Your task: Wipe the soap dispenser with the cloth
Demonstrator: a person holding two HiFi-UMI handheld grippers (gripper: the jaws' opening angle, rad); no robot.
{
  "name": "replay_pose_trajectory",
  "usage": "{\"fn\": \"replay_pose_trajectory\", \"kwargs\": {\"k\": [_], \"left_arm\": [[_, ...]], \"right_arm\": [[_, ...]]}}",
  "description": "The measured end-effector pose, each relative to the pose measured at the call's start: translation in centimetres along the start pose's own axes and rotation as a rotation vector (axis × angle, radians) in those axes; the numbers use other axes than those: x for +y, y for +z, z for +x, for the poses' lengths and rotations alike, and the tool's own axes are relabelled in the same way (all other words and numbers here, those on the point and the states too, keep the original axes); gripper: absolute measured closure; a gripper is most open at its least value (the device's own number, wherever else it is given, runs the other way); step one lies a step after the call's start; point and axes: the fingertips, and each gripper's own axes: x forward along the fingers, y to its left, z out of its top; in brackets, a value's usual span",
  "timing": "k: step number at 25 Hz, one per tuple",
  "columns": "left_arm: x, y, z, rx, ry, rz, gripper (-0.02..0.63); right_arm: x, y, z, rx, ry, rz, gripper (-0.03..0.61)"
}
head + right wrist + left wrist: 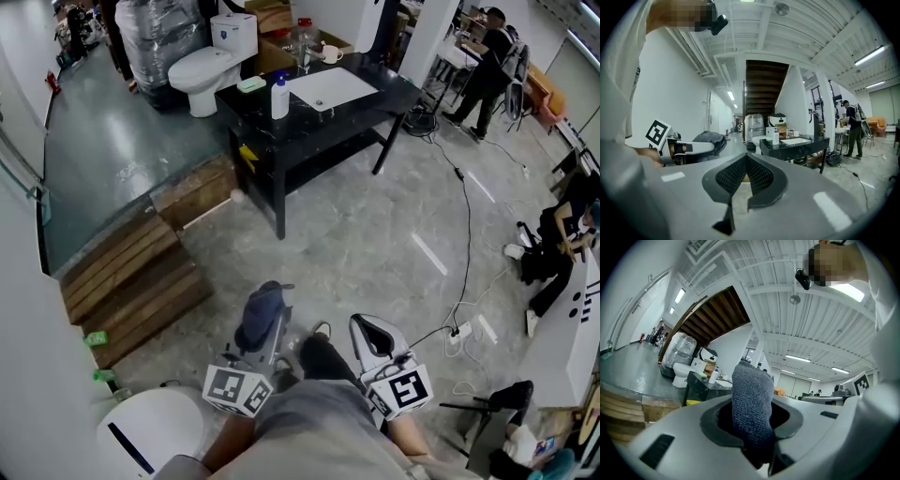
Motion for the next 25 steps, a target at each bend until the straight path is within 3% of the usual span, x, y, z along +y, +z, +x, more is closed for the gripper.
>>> {"fn": "replay_pose_trajectory", "kwargs": {"k": [11,25], "left_arm": [[2.6,-0.3,6.0,0.051,0.030,-0.004,0.492],[5.4,0.7,21.4,0.106,0.026,-0.006,0.492]], "right_arm": [[-4.8,-0.5,5.1,0.009,0.036,0.041,0.578],[-20.8,0.3,13.9,0.004,-0.039,0.113,0.578]]}}
